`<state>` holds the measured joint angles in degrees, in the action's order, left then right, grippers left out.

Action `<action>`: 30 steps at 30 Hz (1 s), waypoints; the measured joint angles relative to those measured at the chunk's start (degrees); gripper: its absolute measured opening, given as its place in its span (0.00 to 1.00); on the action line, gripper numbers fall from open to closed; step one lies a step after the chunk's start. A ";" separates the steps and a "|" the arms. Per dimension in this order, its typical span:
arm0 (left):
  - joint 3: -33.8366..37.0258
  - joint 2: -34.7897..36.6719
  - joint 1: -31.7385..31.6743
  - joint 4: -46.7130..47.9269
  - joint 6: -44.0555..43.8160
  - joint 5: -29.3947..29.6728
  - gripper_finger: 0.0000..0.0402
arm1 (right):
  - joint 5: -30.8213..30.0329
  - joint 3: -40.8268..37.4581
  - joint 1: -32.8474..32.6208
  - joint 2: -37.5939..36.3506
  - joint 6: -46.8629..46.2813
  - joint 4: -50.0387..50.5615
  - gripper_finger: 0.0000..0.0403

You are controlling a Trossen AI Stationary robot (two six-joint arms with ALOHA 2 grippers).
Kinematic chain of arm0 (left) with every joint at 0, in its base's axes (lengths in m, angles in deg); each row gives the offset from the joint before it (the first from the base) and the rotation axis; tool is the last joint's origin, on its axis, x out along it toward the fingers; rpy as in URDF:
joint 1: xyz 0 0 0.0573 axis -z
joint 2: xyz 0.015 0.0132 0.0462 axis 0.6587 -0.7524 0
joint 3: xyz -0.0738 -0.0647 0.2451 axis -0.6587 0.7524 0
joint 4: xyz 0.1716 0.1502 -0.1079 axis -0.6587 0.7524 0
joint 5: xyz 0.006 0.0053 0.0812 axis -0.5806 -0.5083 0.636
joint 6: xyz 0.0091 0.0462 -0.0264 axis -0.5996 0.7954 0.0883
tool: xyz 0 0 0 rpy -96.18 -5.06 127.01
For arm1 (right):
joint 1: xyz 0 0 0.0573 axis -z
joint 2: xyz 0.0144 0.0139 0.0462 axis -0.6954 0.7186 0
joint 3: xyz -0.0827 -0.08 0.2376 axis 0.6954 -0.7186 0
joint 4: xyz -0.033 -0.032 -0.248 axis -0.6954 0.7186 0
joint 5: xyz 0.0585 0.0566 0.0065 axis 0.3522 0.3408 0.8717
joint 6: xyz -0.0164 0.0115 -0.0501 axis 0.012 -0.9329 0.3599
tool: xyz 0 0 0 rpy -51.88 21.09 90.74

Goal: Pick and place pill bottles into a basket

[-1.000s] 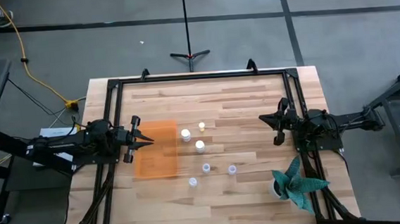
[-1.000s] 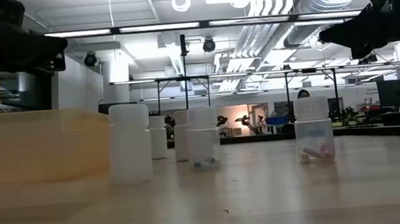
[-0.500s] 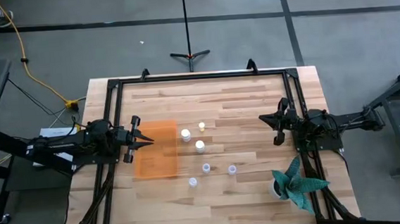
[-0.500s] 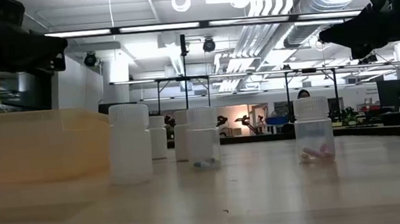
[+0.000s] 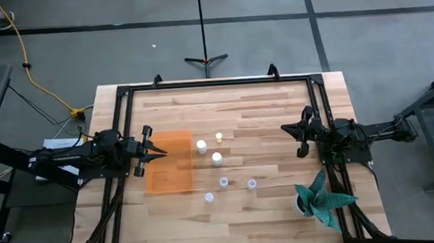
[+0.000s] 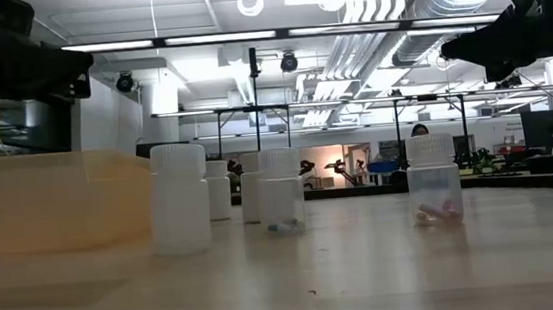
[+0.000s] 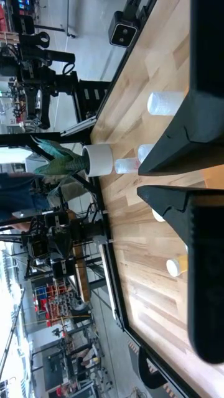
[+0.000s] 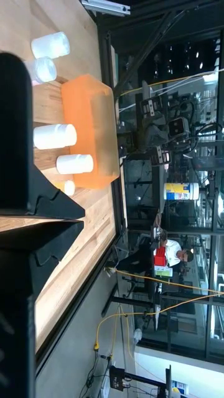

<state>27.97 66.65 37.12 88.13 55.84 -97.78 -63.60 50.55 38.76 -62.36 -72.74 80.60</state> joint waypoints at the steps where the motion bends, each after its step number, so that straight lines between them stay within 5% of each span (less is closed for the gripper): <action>1: 0.00 -0.01 -0.01 -0.01 -0.02 0.01 0.18 | -0.01 0.02 0.00 0.00 0.00 0.02 0.02; 30: 0.00 -0.01 -0.01 -0.09 -0.01 0.00 0.18 | 0.21 0.02 0.02 -0.02 -2.06 -0.14 0.02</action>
<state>27.97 66.65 37.11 88.04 55.83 -97.78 -63.39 50.56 38.78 -62.38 -74.80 80.46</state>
